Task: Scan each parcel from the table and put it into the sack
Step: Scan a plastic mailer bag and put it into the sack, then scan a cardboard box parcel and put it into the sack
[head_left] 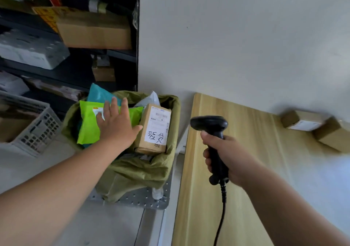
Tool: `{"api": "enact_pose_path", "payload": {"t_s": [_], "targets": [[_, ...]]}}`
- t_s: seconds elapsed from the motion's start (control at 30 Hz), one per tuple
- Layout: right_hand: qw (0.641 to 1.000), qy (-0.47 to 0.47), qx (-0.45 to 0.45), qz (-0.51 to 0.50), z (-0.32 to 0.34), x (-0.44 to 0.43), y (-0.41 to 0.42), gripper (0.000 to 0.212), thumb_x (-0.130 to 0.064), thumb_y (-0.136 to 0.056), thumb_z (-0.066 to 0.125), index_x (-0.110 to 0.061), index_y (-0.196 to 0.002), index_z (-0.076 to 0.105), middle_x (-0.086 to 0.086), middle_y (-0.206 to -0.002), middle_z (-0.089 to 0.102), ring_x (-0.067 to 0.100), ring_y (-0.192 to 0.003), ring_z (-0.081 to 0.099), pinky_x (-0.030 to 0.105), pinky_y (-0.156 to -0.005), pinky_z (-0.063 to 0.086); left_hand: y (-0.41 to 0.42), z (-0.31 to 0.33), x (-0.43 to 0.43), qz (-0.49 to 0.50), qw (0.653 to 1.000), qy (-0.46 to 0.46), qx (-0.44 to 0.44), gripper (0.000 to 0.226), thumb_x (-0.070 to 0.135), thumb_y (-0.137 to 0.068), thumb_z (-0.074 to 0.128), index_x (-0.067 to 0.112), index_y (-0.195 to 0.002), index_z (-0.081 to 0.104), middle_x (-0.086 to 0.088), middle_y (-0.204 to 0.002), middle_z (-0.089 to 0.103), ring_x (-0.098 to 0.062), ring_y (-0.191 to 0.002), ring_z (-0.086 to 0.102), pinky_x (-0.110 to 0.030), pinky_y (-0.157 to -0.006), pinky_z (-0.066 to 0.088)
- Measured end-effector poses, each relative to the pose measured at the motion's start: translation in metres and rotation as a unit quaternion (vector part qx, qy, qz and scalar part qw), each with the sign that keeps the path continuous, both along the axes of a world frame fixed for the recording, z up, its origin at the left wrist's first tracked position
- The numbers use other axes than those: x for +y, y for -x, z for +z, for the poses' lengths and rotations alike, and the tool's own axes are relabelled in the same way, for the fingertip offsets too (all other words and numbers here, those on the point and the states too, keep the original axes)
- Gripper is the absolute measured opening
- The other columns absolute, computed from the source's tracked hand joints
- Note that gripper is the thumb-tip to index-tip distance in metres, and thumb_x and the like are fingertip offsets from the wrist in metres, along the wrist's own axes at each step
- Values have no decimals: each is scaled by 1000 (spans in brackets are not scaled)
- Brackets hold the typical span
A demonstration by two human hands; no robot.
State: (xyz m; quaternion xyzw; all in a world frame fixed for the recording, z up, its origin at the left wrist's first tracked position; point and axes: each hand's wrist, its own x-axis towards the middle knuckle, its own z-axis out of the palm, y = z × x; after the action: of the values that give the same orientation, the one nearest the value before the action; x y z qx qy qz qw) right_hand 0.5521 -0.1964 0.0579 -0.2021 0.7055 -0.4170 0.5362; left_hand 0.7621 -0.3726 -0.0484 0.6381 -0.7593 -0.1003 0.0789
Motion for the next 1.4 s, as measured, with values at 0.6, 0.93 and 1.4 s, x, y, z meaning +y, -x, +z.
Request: {"api": "enact_pose_path", "payload": {"t_s": [0.6,0.93,1.4], "targets": [[983,49,42,-170,16,247,305,29,-36,-87,73,-13,-97,58,3,-56,60,17,-45,53,27,-45,46,347,74,239,-311,950,9,12,79,59,-87,51,16,-148,28,-8,-148,41,-27,-135,36,-37,-109,29],[984,26,62,-166,9,313,503,30,-36,-89,71,-10,-99,58,0,-52,60,14,-42,54,26,-44,47,562,71,298,-289,957,-6,-6,76,57,-87,53,17,-147,29,-9,-146,41,-28,-134,36,-38,-106,31],[981,46,-48,-182,-76,249,572,26,-37,-91,67,-12,-94,59,3,-63,56,16,-49,52,29,-51,48,691,25,195,-236,966,30,-103,76,51,-82,64,15,-142,34,-8,-143,41,-31,-131,38,-41,-102,34]]}}
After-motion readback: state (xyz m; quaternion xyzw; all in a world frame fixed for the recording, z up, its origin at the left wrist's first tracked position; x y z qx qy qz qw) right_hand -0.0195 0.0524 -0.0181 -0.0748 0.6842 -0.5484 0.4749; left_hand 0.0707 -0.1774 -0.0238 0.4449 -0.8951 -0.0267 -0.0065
